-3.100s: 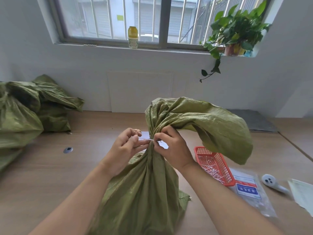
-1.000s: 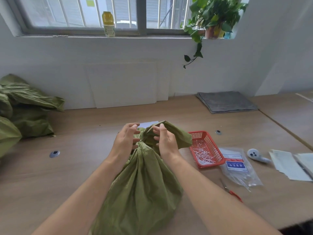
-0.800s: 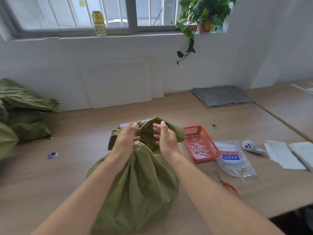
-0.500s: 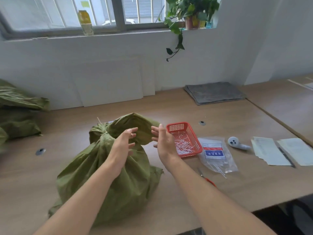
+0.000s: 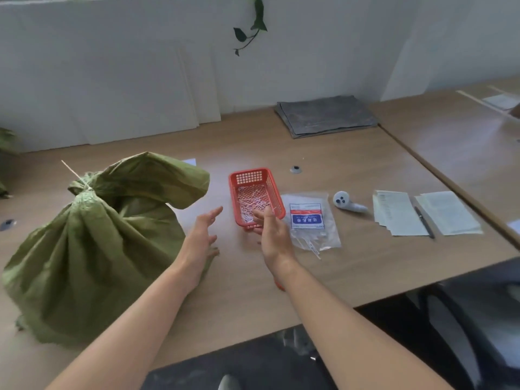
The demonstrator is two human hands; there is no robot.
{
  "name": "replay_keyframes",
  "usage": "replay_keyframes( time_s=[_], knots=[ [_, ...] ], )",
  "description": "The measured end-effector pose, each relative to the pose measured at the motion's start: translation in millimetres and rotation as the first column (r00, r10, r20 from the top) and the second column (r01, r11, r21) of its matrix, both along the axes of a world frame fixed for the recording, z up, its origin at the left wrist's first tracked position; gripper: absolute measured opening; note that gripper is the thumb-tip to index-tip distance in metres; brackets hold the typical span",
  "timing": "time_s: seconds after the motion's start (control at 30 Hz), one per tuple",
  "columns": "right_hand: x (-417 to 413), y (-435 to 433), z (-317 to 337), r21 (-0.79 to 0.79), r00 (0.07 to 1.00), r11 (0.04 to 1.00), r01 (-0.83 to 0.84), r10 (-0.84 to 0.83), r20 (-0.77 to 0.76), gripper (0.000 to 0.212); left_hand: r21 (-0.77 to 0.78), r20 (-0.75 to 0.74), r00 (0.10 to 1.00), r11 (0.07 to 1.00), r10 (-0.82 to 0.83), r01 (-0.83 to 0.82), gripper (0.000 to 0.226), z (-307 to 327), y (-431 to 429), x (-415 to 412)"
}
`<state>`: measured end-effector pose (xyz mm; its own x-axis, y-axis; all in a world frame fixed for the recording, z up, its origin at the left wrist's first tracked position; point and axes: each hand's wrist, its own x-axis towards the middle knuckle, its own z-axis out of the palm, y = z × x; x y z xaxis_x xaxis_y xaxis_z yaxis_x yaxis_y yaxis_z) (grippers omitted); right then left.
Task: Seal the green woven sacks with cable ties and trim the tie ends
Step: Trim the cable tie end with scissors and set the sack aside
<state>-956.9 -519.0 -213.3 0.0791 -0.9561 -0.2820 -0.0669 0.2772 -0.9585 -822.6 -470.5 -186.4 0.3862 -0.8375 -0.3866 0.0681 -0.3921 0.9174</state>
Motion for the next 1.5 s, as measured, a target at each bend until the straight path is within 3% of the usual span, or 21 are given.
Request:
replay_keyframes(
  time_s=[0.1,0.3,0.4,0.5,0.67,0.8,0.9,1.13,1.33,1.43,1.5],
  knots=[
    [-16,-4,-21,0.036,0.997,0.997,0.069,-0.068,-0.029,0.05,0.067,-0.01,1.0,0.998,-0.013,0.014,0.067,-14,-10,-16],
    [-42,-11,-70,0.097,0.978,0.986,0.138,-0.12,-0.17,0.052,0.159,-0.033,0.997,0.985,-0.068,0.072,0.06,-54,-24,-41],
    [-56,-12,-94,0.137,0.957,0.985,0.108,-0.066,-0.283,0.027,0.198,-0.038,0.994,0.975,-0.098,0.104,0.059,-80,-28,-48],
    [-64,-12,-127,0.202,0.939,0.972,0.12,-0.045,-0.34,0.027,0.235,-0.054,0.992,0.964,-0.112,0.121,0.048,-108,-30,-50],
    [-69,-9,-165,0.25,0.928,0.956,0.156,-0.055,-0.369,0.021,0.302,-0.091,0.984,0.937,-0.151,0.172,0.052,-148,-34,-55],
    [-67,-9,-193,0.255,0.896,0.954,0.16,-0.031,-0.444,0.03,0.335,-0.106,0.978,0.92,-0.179,0.204,0.061,-170,-37,-58],
    [-65,-11,-213,0.233,0.845,0.967,0.102,0.039,-0.533,0.039,0.353,-0.12,0.978,0.913,-0.173,0.205,0.049,-187,-38,-59],
    [-63,-9,-240,0.098,0.716,0.995,0.025,0.05,-0.696,0.036,0.365,-0.129,0.973,0.903,-0.193,0.227,0.046,-204,-33,-57],
    [-49,-14,-238,0.197,0.543,0.98,-0.031,0.182,-0.82,0.027,0.355,-0.102,0.972,0.905,-0.211,0.234,0.046,-197,-26,-49],
    [-45,-13,-227,0.264,0.571,0.963,-0.056,0.248,-0.782,0.024,0.343,-0.088,0.977,0.915,-0.195,0.214,0.046,-187,-25,-48],
    [-44,-8,-219,0.299,0.656,0.953,-0.05,0.257,-0.71,0.018,0.314,-0.087,0.978,0.926,-0.19,0.208,0.045,-175,-22,-47]
  ],
)
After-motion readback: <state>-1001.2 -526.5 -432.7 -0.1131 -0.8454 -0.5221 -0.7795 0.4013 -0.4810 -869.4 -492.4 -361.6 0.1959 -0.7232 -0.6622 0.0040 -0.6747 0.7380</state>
